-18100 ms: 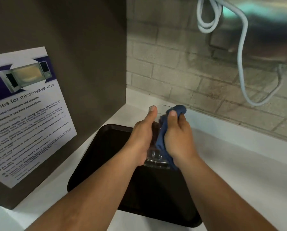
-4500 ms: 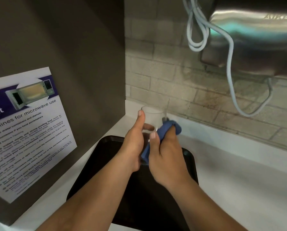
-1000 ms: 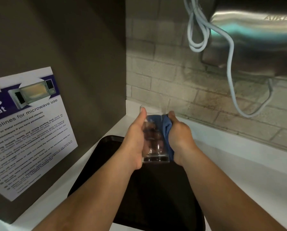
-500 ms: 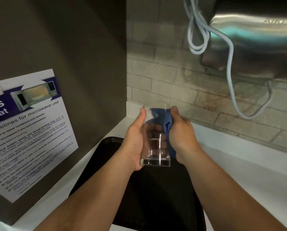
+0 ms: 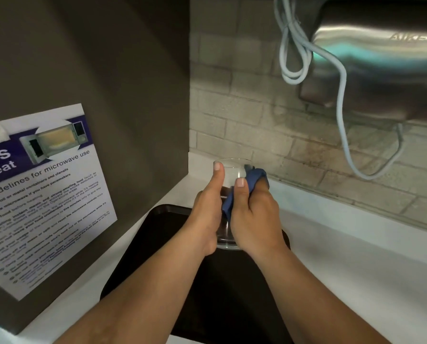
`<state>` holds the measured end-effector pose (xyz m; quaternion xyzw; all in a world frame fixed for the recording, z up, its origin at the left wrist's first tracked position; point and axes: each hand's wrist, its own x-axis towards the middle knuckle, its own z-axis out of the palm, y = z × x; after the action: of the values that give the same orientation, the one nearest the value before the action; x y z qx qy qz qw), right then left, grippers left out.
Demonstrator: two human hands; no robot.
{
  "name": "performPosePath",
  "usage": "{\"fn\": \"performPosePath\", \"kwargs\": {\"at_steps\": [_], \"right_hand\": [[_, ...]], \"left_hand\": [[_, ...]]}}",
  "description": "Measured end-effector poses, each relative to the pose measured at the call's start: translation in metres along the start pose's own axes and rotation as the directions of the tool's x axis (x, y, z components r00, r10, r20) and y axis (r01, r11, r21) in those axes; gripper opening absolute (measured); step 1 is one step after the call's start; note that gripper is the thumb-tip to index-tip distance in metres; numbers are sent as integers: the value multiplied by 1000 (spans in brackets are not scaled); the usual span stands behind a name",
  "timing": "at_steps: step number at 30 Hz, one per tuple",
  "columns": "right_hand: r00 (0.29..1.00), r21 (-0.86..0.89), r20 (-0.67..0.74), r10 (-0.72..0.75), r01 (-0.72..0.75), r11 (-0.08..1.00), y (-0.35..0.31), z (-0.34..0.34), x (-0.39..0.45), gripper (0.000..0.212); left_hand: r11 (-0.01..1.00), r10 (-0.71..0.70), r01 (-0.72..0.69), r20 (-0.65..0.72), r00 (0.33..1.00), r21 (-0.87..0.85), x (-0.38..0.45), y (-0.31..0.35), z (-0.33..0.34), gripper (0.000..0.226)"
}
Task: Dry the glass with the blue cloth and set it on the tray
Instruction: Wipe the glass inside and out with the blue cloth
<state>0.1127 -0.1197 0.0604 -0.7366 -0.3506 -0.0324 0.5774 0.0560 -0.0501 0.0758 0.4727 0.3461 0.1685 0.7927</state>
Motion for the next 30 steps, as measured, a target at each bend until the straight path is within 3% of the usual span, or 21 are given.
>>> {"fn": "performPosePath", "kwargs": {"at_steps": [3,6,9,12,16,18,20,21,23,27,30], "right_hand": [[982,95,17,186,-187,978,-1,-4,23,45],[909,278,148,389,-416,866,-3,-9,30,62],[943,30,213,255,-267,963,3,-11,-4,53],[951,-101,274,144,-121,988,8,-3,-41,26],[993,-127,115,-18,33,991,-3,3,-22,57],[999,-58,30,24,-22,998,-9,-4,5,49],[978,143,48,205,-210,967,-8,-10,23,43],[956,224,67,287,-294,929,-6,-11,26,51],[942,177,70,327,-334,926,-2,-8,21,57],[972,19,20,232,-233,972,6,-2,11,50],[970,-6,30,243,-243,970,9,-2,15,48]], "left_hand": [[996,-15,18,31,999,-93,-3,1,-3,79],[992,-35,36,9,999,-122,0,2,-8,98],[993,-55,44,-105,993,-107,7,5,-12,97],[997,-8,-7,-203,979,-71,12,5,-14,85],[998,-54,54,-58,997,13,10,-5,-13,83],[995,-87,88,24,996,-43,6,-4,-13,87],[993,-68,75,72,995,-94,7,-1,-15,87],[991,-64,74,88,994,-116,7,1,-15,91],[990,-68,76,66,996,-123,9,3,-14,95],[1000,4,-4,-175,985,-3,15,-2,-9,80],[995,68,-51,-209,976,86,15,-5,-9,77]]}}
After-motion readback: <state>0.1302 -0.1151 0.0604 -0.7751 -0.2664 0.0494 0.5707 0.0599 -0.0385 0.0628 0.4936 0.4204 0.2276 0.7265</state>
